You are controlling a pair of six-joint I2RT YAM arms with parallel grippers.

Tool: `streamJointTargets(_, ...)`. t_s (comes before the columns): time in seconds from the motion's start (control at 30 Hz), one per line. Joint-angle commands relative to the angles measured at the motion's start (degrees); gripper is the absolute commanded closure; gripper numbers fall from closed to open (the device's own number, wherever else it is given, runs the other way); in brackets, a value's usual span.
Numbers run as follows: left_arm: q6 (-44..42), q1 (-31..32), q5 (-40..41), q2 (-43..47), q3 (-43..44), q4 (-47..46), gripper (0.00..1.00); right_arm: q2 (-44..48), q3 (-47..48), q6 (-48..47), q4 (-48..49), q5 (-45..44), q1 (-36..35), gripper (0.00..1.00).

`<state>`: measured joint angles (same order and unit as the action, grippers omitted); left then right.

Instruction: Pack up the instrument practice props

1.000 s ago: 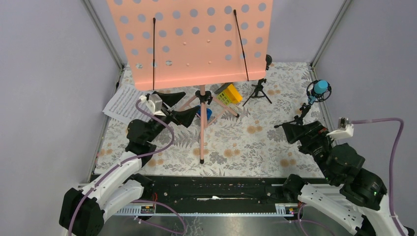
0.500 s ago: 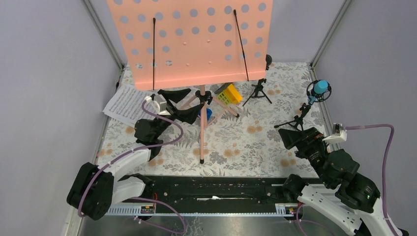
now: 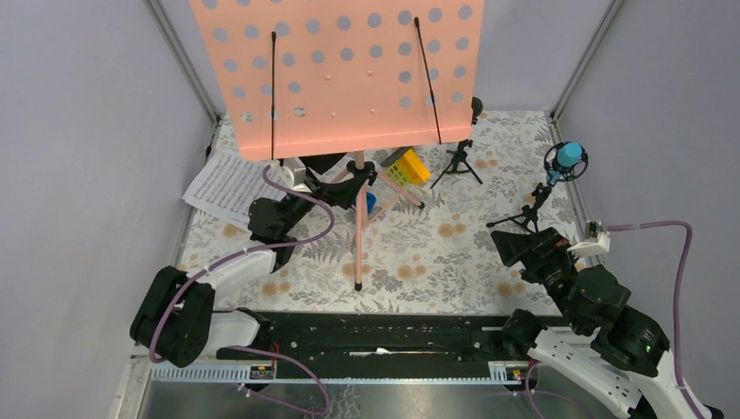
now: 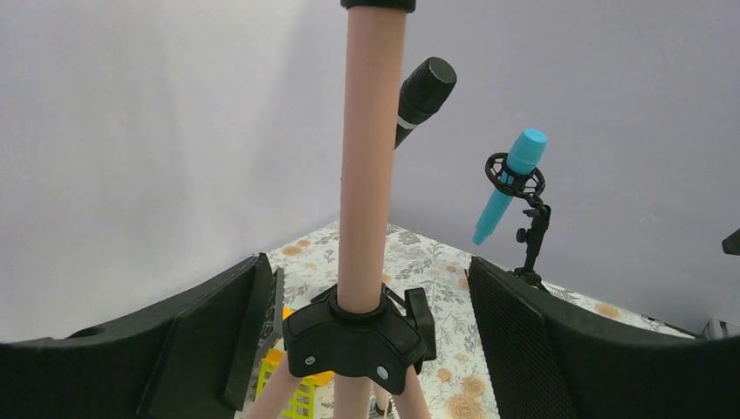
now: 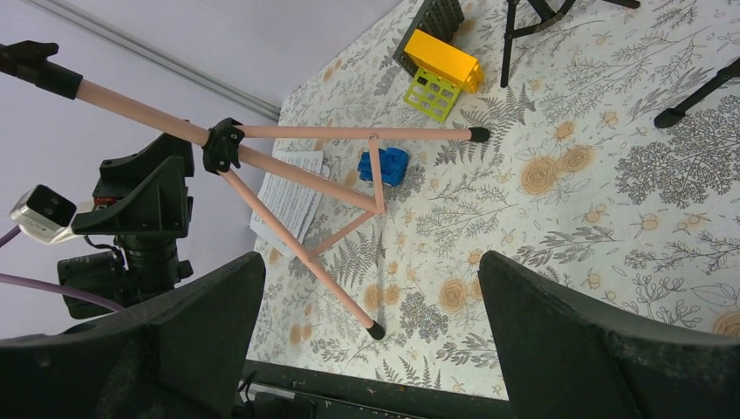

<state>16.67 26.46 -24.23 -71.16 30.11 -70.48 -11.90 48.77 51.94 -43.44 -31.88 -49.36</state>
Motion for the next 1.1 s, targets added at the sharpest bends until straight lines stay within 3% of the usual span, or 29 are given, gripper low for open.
streamJointTargets(0.0,-0.3,0.2,-0.9,-2.2,3.5,-4.2,0.13,0.3,-0.5,1.3,0.5,-0.1,-0.1,0.01)
streamJointTargets(0.33,-0.3,0.2,-0.7,-5.0,8.8,0.5,0.23,-0.9,-1.2,3.1,0.3,0.3,-0.1,0.01)
streamJointTargets(0.83,0.6,0.2,-1.2,-8.0,10.0,0.7,0.32,0.1,-1.3,4.8,-0.6,0.3,-0.1,0.02)
streamJointTargets(1.07,1.5,0.2,-1.8,-8.8,10.9,0.3,0.45,0.6,-1.3,5.1,-0.8,0.2,-0.2,0.02)
